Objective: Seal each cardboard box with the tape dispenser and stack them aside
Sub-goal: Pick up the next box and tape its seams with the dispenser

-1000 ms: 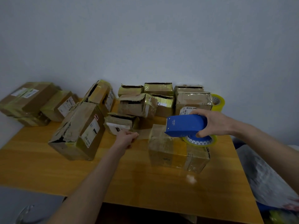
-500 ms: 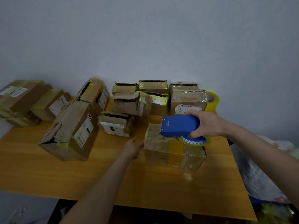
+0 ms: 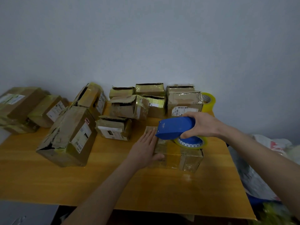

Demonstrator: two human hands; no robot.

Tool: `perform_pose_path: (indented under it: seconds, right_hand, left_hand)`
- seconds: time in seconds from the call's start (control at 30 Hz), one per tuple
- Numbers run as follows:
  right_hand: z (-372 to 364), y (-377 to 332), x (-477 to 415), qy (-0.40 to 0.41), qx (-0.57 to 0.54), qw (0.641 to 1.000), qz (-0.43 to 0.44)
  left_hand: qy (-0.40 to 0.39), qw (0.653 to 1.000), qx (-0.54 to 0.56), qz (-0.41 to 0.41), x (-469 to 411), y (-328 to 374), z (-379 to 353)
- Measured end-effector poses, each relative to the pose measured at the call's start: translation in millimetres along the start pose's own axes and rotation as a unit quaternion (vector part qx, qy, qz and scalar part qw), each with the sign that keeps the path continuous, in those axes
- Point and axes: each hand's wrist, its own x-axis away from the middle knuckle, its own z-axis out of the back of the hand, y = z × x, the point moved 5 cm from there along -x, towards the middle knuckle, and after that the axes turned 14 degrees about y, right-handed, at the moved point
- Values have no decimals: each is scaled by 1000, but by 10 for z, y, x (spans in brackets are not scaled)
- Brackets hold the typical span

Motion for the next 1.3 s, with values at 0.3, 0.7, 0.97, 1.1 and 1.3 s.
perform_pose_path:
  seconds: [0.3,0.7,0.97,1.1,1.3]
  right_hand:
    - [224,157,95,-19,25,999,-32]
    - [192,249,143,12,6,998,-69]
    - [142,143,61,-13,-6,1000,-23]
    - [43,13,-2,8,-23,1000,-3]
    - [88,-49,-64,-7,41,999,6]
  left_hand:
    - [-20,1000,-15,3,15,-68,-47]
    - [-1,999,-37,-19,30,89,2]
    - [-3,999,-38,30,-20,58,-40]
    - [-22,997,-41,65,21,-156,9]
    - [0,996,-54,68,-5,-96,-56]
